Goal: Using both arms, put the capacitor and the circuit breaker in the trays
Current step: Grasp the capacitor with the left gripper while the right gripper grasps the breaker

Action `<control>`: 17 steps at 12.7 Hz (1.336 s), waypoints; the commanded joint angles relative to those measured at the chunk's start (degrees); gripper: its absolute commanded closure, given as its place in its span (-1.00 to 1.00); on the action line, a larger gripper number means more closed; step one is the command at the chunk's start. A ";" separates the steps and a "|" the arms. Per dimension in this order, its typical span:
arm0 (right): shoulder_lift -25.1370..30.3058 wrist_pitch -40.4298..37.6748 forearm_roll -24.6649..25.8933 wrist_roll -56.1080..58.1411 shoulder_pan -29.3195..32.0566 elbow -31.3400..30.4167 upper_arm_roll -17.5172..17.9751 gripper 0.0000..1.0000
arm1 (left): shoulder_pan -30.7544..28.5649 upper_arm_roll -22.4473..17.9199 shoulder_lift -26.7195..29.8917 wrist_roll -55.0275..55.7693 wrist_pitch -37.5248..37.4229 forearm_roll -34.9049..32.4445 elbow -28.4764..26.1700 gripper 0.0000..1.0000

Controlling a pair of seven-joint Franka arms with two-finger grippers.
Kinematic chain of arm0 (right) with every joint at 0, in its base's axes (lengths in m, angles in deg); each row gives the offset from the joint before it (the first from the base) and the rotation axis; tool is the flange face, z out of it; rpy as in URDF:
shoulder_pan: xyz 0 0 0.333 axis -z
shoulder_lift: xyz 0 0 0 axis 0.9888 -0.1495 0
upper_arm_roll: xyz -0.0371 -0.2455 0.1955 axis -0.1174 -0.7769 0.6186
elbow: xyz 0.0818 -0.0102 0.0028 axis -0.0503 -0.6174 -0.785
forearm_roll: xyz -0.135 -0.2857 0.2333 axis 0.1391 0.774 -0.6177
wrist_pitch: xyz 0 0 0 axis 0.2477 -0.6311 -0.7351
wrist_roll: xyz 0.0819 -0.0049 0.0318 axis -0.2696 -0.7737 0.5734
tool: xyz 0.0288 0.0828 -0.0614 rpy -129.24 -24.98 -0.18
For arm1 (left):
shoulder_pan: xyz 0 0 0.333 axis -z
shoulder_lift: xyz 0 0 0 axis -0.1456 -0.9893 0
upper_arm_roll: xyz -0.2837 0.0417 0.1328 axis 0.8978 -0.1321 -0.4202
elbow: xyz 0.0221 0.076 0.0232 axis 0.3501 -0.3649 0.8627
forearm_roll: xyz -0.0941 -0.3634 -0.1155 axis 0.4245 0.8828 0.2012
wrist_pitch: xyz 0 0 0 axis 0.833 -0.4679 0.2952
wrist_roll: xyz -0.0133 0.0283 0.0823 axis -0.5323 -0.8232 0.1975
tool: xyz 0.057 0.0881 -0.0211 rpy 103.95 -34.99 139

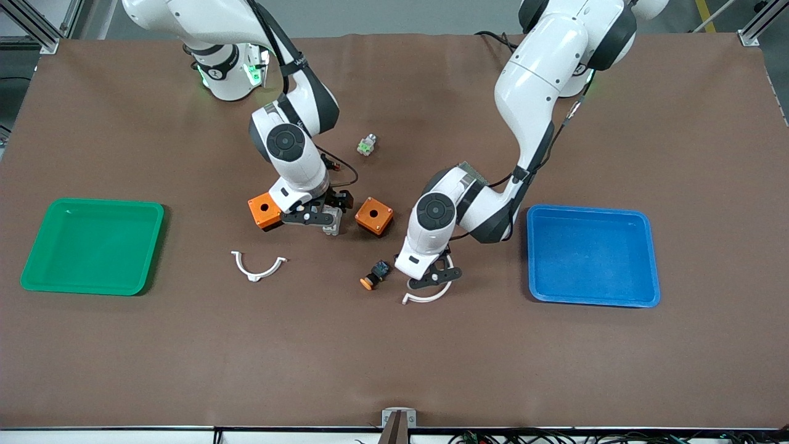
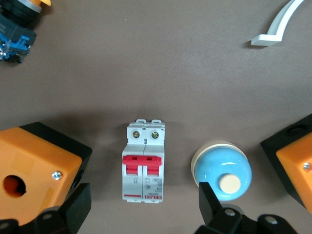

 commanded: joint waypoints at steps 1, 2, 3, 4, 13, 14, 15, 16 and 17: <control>-2.01 2.03 -1.07 -0.44 -0.76 0.72 -0.46 -0.73 | 1.07 -1.00 0.12 0.07 -0.87 -1.14 1.33 0.94; -2.63 2.91 -1.07 -0.44 -0.68 0.63 -0.46 -0.71 | 0.98 -1.09 0.91 0.07 -0.96 -1.22 1.33 1.00; -3.59 4.14 -1.07 -0.53 -0.76 0.63 -0.46 -0.70 | 0.81 -1.27 2.05 0.07 -1.22 -1.92 1.33 1.00; -4.38 5.11 -1.07 -0.53 -0.76 0.63 -0.46 -0.68 | 0.11 -1.53 3.45 0.15 -2.10 -2.62 1.16 1.00; -4.48 5.12 -1.07 -0.62 -0.76 0.72 -0.46 0.23 | -11.82 -2.94 19.89 -0.98 -9.49 -3.24 -9.54 1.00; -4.39 5.12 -1.07 -0.62 -0.76 0.72 -0.46 0.28 | -13.68 -2.76 20.69 -2.64 -9.49 -3.42 -10.44 1.00; -4.13 5.03 -1.07 -0.62 -0.76 0.72 -0.46 0.41 | -14.39 -2.85 20.61 -3.79 -9.49 -3.42 -10.71 1.00; -3.61 4.24 -1.07 -0.53 -0.59 0.72 -0.46 0.41 | -16.22 -2.85 20.52 -4.06 -9.49 -3.51 -11.14 1.00; -2.04 1.80 -1.07 -0.53 -0.24 0.81 -0.64 0.41 | -18.42 -2.85 20.52 -5.02 -9.49 -3.68 -12.37 1.00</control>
